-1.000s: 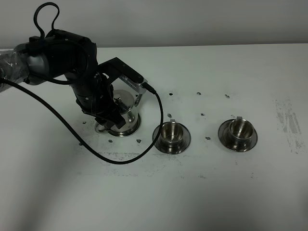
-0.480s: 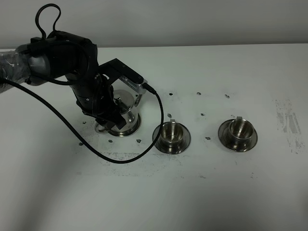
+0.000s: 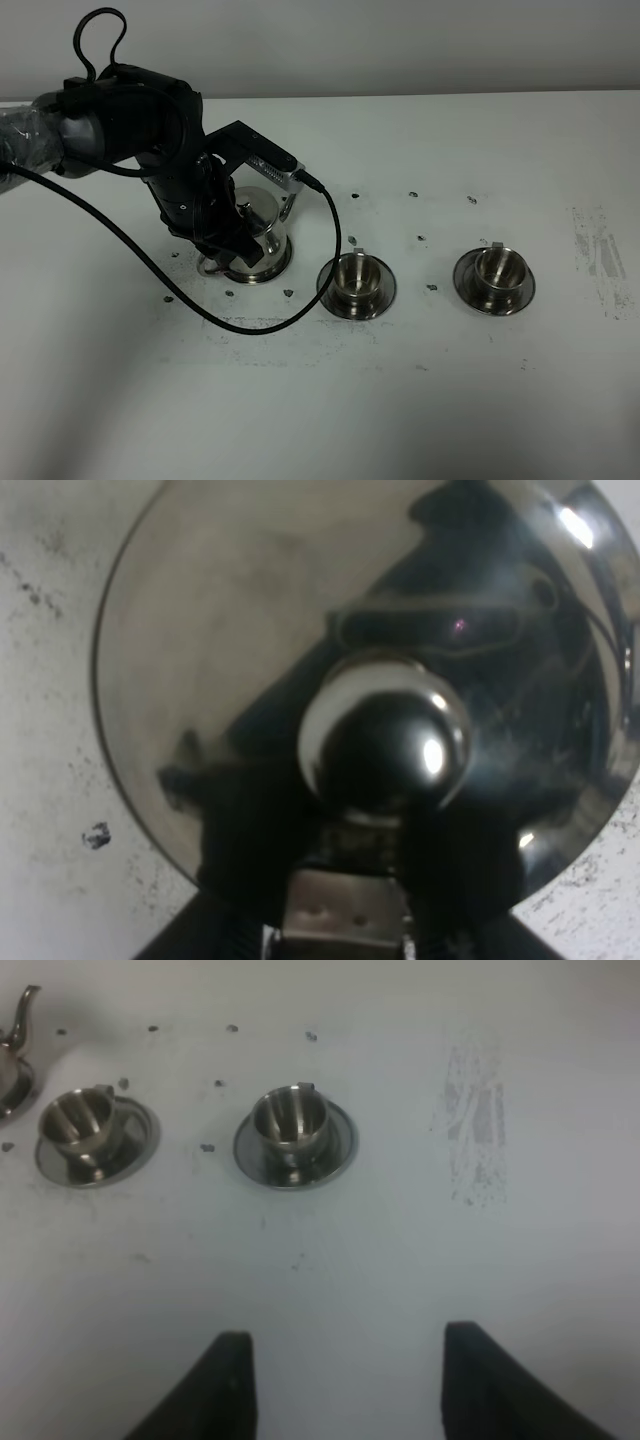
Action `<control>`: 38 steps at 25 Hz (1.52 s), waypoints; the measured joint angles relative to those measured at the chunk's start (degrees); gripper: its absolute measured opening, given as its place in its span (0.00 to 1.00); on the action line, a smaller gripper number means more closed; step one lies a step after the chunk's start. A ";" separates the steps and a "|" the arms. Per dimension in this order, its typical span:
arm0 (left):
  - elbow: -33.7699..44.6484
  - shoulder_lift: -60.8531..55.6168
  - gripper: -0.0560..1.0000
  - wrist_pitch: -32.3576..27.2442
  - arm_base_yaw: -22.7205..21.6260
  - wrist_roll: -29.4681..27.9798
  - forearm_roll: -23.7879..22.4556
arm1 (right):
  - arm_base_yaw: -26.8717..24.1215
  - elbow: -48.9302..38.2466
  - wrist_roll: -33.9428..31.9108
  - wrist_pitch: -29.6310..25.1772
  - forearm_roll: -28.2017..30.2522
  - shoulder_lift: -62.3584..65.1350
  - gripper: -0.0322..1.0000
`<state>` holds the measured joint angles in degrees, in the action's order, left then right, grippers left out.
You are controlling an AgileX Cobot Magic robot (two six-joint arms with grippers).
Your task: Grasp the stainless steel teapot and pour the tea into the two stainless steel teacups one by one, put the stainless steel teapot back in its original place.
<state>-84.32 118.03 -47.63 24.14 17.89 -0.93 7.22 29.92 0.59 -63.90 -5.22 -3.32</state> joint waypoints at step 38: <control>-12.86 -2.10 0.23 -12.52 0.05 5.77 -1.10 | 0.00 0.00 0.00 0.00 0.00 0.00 0.43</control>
<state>-97.18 115.93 -60.14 24.19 23.66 -2.03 7.22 29.92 0.59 -63.90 -5.22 -3.32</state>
